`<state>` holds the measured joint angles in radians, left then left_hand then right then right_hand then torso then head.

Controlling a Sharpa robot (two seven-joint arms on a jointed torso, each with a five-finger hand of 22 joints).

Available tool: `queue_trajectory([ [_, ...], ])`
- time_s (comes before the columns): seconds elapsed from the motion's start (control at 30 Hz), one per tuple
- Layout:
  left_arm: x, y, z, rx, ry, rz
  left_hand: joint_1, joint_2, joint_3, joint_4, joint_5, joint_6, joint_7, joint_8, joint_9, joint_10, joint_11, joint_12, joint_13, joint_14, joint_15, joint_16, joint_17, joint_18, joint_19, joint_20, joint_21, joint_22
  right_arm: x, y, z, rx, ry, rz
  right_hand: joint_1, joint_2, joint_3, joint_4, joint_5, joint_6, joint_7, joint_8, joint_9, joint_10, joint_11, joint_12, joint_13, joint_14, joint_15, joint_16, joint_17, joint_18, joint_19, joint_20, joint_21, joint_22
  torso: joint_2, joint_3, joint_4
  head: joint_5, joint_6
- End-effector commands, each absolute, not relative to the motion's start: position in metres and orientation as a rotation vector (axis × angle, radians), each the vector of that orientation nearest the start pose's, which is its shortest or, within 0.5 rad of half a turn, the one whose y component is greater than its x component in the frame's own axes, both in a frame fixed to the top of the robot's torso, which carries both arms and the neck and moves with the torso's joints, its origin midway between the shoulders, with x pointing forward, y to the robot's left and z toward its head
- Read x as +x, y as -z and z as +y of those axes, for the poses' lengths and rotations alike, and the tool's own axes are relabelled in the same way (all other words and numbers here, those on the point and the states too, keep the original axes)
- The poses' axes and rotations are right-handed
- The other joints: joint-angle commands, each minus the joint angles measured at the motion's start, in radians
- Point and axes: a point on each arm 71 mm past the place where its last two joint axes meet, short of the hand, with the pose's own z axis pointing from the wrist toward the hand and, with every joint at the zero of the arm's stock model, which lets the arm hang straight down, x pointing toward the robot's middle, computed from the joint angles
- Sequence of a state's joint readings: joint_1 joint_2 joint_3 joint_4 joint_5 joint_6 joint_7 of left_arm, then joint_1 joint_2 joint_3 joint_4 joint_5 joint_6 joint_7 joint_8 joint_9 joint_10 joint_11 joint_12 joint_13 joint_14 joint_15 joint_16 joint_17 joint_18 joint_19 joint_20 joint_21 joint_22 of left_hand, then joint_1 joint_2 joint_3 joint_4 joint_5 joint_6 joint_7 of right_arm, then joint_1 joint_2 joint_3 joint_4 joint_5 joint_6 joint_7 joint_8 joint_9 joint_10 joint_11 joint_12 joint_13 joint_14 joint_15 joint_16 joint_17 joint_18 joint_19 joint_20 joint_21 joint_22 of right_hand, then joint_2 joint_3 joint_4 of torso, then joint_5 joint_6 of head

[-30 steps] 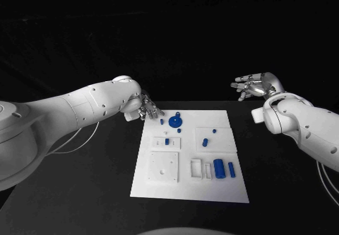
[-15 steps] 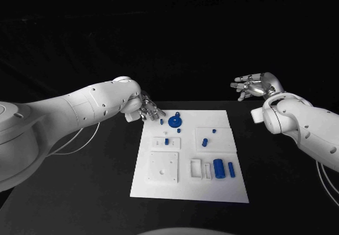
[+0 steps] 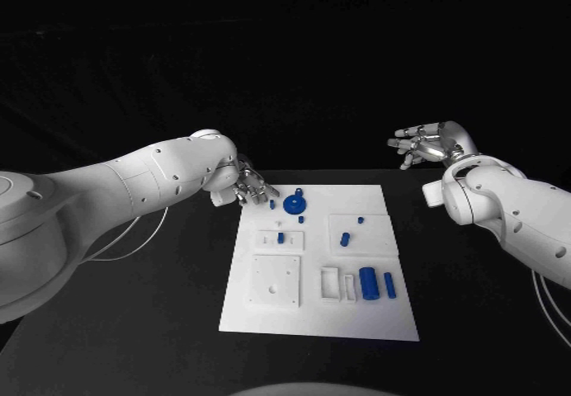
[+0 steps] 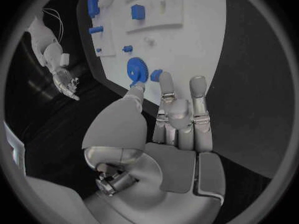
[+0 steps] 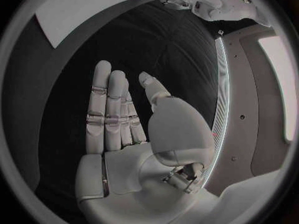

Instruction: Assemble the parts on the task board

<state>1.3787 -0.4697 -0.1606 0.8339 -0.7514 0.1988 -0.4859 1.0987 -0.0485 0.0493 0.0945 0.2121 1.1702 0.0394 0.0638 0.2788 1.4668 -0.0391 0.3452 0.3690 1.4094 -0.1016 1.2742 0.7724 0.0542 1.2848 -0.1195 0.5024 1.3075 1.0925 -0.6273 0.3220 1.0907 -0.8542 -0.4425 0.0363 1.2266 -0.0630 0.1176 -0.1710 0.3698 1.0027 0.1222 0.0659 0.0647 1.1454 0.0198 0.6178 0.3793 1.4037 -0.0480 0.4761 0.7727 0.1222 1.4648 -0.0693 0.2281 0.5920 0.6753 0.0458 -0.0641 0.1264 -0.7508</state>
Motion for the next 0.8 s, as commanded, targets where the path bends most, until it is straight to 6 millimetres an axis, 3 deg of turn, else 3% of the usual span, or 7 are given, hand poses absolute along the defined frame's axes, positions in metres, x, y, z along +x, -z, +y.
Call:
queue_trajectory([
  [0.03, 0.5950, 0.1956, 0.2276, -0.563, 0.356, 2.309, -0.001, 0.011, -0.002, -0.007, 0.004, 0.010, 0.001, 0.003, 0.002, 0.022, 0.001, 0.007, -0.001, 0.004, -0.002, 0.005, 0.002, -0.001, -0.003, 0.001, 0.004, 0.017, 0.5768, 0.1520, -0.2502, 0.715, -0.903, 1.354, 0.006, 0.003, 0.001, 0.004, 0.004, -0.006, 0.000, -0.004, -0.001, -0.004, -0.002, -0.003, -0.001, -0.003, 0.003, -0.004, -0.001, -0.011, 0.034, 0.005, -0.002, -0.001, 0.000, 0.0002, -0.0003, 0.000, -0.001],
  [0.8, 0.5937, 0.2005, 0.2262, -0.553, 0.359, 2.331, 0.017, 0.063, -0.022, -0.057, 0.010, 0.016, -0.004, 0.002, 0.017, 0.024, -0.001, 0.023, -0.009, 0.005, -0.003, 0.008, 0.005, -0.002, -0.004, 0.000, 0.006, 0.017, 0.5772, 0.1526, -0.2490, 0.715, -0.904, 1.357, 0.006, 0.003, 0.001, 0.004, 0.004, -0.006, 0.000, -0.004, -0.001, -0.004, -0.002, -0.003, -0.001, -0.003, 0.003, -0.004, -0.001, -0.011, 0.034, 0.005, -0.002, -0.001, 0.000, -0.0005, 0.0001, -0.003, -0.005],
])
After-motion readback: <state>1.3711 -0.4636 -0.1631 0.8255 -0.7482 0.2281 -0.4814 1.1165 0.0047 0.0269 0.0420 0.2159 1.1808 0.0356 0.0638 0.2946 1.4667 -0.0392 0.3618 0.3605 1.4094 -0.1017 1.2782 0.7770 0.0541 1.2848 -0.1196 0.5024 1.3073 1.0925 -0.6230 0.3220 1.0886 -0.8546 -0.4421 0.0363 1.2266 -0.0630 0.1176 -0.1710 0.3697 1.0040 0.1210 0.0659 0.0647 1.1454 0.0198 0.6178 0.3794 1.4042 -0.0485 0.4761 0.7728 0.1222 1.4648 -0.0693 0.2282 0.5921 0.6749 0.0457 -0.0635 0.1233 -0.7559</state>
